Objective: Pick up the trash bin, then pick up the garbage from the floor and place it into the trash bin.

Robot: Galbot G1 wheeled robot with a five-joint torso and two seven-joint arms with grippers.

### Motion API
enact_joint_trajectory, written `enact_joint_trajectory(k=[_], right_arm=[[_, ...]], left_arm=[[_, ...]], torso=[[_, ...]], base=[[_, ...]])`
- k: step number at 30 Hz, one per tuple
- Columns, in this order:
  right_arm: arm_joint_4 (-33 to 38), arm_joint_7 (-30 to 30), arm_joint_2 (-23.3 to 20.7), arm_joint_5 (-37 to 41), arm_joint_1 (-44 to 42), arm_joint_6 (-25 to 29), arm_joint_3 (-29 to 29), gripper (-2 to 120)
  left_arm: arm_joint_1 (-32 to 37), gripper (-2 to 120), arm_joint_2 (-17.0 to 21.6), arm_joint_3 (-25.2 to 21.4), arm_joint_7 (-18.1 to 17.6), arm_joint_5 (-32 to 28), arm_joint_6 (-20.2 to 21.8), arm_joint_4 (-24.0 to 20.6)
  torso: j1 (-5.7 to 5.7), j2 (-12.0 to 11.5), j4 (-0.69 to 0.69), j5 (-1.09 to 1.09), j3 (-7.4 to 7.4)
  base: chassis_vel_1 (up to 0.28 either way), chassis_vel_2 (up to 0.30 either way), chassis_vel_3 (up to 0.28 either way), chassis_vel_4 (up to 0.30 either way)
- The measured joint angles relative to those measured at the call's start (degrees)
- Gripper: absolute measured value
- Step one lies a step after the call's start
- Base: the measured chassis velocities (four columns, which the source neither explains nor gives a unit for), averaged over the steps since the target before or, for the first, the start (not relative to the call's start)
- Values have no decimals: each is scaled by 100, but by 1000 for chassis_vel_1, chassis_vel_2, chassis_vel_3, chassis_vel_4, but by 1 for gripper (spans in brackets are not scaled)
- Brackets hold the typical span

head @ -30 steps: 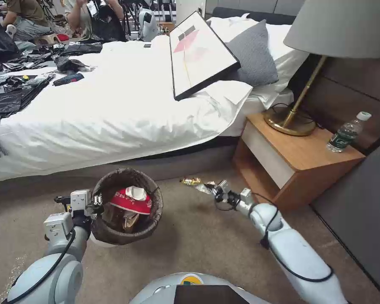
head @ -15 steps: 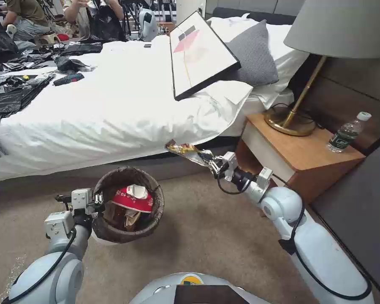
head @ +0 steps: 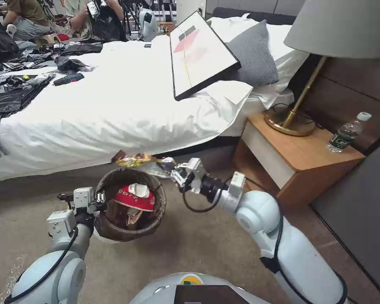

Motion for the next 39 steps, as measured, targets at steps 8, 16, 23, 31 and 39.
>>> enact_joint_trajectory(k=[8,16,23,31,39], right_arm=[[-190,22,167,-605,-9,-55,-654,0],[-478,240,393,-1050,-43,-38,-1014,10],[-619,381,471,-1150,-65,-19,-1063,30],[-616,441,467,-1151,-72,16,-1033,61],[-407,458,389,-1091,-148,38,-836,91]], left_arm=[[-2,7,-1,-1,1,-24,13,0],[7,7,14,-21,3,-60,19,0],[6,7,16,-23,5,-76,23,0],[2,7,26,-32,5,-87,25,0],[-1,7,19,-35,5,-87,27,0]], torso=[[0,0,-1,0,0],[0,0,0,0,0],[0,0,0,0,0],[0,0,0,1,0],[0,0,0,1,0]], base=[[0,0,0,0],[0,0,0,0],[0,0,0,0],[0,0,0,0],[0,0,0,0]])
